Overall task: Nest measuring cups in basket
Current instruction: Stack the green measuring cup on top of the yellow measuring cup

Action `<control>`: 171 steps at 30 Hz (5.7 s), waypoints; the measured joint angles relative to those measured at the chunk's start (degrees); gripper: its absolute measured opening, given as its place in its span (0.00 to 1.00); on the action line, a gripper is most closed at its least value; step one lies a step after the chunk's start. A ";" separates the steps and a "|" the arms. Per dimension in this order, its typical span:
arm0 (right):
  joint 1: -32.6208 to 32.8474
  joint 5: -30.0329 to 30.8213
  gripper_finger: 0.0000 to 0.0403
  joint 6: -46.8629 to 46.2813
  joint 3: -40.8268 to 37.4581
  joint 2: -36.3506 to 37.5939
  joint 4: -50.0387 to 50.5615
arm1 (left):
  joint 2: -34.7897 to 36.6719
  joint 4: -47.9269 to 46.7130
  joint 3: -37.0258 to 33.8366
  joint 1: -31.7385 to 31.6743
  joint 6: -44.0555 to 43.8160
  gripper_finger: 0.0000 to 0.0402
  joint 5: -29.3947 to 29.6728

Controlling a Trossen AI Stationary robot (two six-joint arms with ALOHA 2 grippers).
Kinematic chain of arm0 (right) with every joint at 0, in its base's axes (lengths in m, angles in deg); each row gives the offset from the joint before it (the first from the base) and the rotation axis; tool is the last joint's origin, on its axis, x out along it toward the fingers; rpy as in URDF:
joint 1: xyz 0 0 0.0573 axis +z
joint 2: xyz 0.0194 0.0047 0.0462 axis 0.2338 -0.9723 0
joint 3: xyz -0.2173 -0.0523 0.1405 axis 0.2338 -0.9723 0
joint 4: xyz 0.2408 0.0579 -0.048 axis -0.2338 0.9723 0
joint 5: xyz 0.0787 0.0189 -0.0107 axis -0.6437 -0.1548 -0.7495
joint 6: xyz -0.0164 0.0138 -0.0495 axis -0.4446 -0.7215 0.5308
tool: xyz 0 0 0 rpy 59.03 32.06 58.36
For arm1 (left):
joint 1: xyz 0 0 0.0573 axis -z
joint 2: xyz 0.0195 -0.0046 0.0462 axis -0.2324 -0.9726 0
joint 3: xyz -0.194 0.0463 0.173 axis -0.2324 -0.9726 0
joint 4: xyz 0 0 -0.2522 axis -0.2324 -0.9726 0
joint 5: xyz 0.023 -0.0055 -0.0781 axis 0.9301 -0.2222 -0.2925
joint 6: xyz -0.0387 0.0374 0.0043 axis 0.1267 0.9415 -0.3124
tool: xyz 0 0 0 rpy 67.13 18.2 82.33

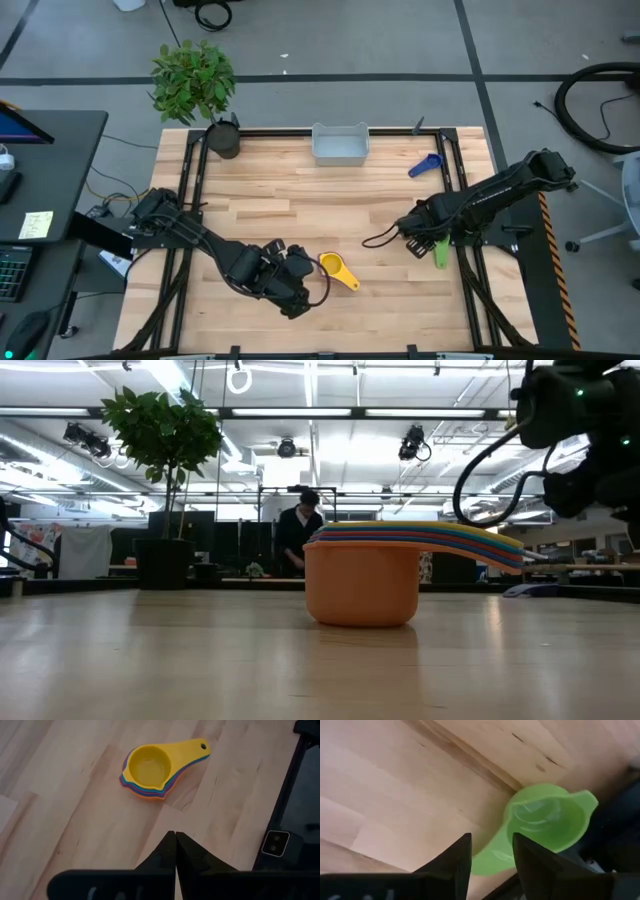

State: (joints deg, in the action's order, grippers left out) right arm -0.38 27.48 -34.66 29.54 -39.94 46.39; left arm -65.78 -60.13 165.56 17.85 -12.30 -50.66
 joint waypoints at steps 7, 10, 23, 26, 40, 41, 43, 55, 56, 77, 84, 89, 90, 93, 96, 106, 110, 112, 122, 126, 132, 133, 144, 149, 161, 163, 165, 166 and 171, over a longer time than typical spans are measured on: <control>0.09 3.75 0.34 0.00 0.00 0.02 0.36 | 0.02 0.04 0.00 0.00 -0.31 0.01 0.00; -0.18 3.81 0.34 -0.31 0.00 0.00 0.46 | 0.02 0.06 0.00 0.00 -0.61 0.01 0.00; -0.19 4.78 0.33 -0.04 -3.55 0.00 -3.91 | 0.00 0.07 0.00 0.00 -1.31 0.01 0.00; -0.19 5.65 0.31 0.02 -4.46 0.00 -5.00 | 0.00 0.09 0.00 0.00 -1.33 0.01 -0.02; -0.21 4.20 0.10 3.53 -9.49 0.09 -9.75 | 0.00 0.11 0.00 0.00 -1.49 0.01 -0.62; -0.21 4.17 0.07 4.36 -9.38 0.09 -9.61 | 0.00 0.11 0.00 0.00 -1.47 0.01 -0.63; -0.21 4.15 0.04 5.44 -9.37 0.14 -9.37 | 0.00 0.09 0.00 0.00 -1.48 0.01 -0.63; -0.15 6.25 0.04 12.15 -2.76 -0.11 -8.84 | 0.00 0.09 0.00 0.00 -1.79 0.01 -0.61; -0.15 6.25 0.04 12.20 -1.64 -0.11 -9.14 | 0.00 0.09 0.00 0.00 -1.81 0.01 -0.61; 4.85 12.65 0.04 21.92 32.88 -14.48 2.57 | 0.00 -6.43 0.00 -2.62 -3.29 0.01 1.13; 5.07 12.90 0.04 26.23 48.59 -25.46 6.86 | 1.56 -14.50 0.00 -3.05 -6.71 0.01 4.51; 5.80 13.33 0.04 25.67 61.25 -33.59 10.82 | 5.70 -23.52 0.00 -0.72 -9.65 0.01 8.15; 5.84 13.60 0.04 25.05 63.64 -35.14 10.93 | 6.58 -25.36 0.00 0.01 -10.52 0.01 9.06; 5.84 13.76 0.04 22.33 70.70 -39.83 10.77 | 10.08 -26.91 0.00 2.03 -11.02 0.01 10.37; 5.86 13.79 0.04 22.07 77.43 -44.64 10.91 | 13.81 -26.72 0.00 4.81 -9.54 0.01 11.20; 4.44 9.40 0.04 22.18 91.34 -57.99 15.28 | 20.65 -26.53 0.02 10.24 -9.02 0.01 13.95; 4.20 8.03 0.04 22.88 94.12 -60.66 19.67 | 20.73 -26.53 0.02 10.60 -8.20 0.01 14.12; 4.17 7.50 0.04 22.74 94.32 -61.18 20.68 | 20.72 -26.56 0.02 10.84 -7.90 0.01 14.16; 3.52 6.34 0.04 21.27 94.42 -61.59 19.74 | 20.74 -26.60 0.02 10.88 -7.37 0.01 14.50; 3.52 4.71 0.04 21.78 94.31 -62.83 19.01 | 20.74 -26.60 0.02 10.88 -6.23 0.01 14.49; 3.51 4.16 0.04 21.92 94.29 -64.08 18.56 | 20.72 -26.62 0.02 10.88 -5.56 0.01 14.48; 3.52 4.04 0.04 21.92 94.29 -64.11 18.09 | 20.72 -26.62 0.02 10.88 -5.55 0.01 14.48; 3.24 1.23 0.04 22.56 93.96 -66.62 16.15 | 20.72 -26.64 0.02 10.91 -4.70 0.01 14.45; 3.06 1.38 0.07 22.57 93.36 -66.60 16.27 | 20.70 -26.64 0.02 10.93 -4.63 0.01 14.45; 1.71 -3.39 0.34 26.43 93.24 -66.59 15.89 | 20.70 -26.64 0.02 10.97 -4.11 0.01 14.43; 1.24 -5.04 0.35 26.43 93.24 -66.58 15.96 | 20.70 -26.64 0.02 10.97 -3.96 0.01 14.42; 0.76 -6.19 0.36 26.43 93.24 -66.55 16.35 | 20.70 -26.64 0.02 10.97 -3.93 0.01 14.42; 0.57 -6.65 0.37 26.43 93.24 -66.55 16.74 | 20.70 -26.64 0.02 10.97 -3.93 0.01 14.43; 0.11 -7.35 0.36 27.56 94.12 -66.55 18.31 | 20.70 -26.64 0.02 10.97 -3.91 0.01 14.40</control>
State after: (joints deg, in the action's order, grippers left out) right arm -0.26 20.13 -7.10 123.66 -106.50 64.69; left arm -45.08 -86.77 165.58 28.82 -16.21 -36.26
